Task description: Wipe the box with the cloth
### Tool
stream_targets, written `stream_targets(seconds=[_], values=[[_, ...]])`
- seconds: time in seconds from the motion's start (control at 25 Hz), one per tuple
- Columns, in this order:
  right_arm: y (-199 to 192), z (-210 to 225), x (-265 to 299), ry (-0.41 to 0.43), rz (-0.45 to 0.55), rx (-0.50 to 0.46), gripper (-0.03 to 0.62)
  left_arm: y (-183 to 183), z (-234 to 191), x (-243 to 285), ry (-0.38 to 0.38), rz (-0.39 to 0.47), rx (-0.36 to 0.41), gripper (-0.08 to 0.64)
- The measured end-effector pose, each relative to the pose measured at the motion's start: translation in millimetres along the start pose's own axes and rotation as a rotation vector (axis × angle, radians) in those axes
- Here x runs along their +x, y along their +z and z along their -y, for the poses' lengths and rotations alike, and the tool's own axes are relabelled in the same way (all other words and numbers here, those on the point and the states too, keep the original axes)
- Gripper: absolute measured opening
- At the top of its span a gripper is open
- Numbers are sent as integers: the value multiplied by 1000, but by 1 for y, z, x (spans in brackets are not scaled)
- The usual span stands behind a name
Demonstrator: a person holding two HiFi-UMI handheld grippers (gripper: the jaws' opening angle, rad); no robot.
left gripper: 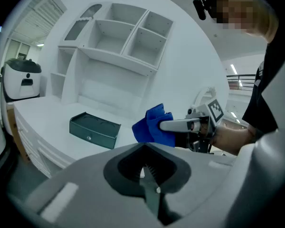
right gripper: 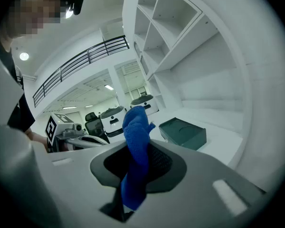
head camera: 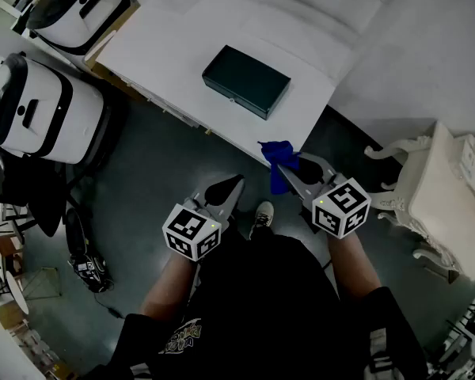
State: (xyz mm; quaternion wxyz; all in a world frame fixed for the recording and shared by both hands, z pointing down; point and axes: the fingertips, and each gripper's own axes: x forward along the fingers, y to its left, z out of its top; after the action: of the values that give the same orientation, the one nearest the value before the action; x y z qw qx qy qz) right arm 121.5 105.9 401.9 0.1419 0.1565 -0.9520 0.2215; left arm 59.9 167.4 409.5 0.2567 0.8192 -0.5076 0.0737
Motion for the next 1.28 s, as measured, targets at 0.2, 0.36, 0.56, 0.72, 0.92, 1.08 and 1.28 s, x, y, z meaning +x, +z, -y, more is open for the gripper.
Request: stream_targets(seconds=[0.2, 0.36, 0.56, 0.72, 0.92, 1.08, 1.28], values=[[1, 2, 1, 1, 1, -1, 96, -1, -1, 2, 0, -4, -1, 0], [2, 1, 0, 1, 3, 0, 97, 0, -1, 3, 0, -1, -3, 0], [5, 1, -2, 4, 20, -7, 100, 0, 1, 1, -1, 2, 2, 0], [7, 2, -4, 4, 19, -12, 100, 4, 2, -1, 8, 11, 8, 0], [13, 4, -6, 8, 20, -17, 98, 14, 2, -5, 23, 26, 22, 0], [20, 9, -5, 10, 22, -29, 98, 20, -2, -4, 37, 37, 23, 0], [28, 15, -1, 17, 33, -36, 98, 28, -6, -1, 48, 48, 35, 0]])
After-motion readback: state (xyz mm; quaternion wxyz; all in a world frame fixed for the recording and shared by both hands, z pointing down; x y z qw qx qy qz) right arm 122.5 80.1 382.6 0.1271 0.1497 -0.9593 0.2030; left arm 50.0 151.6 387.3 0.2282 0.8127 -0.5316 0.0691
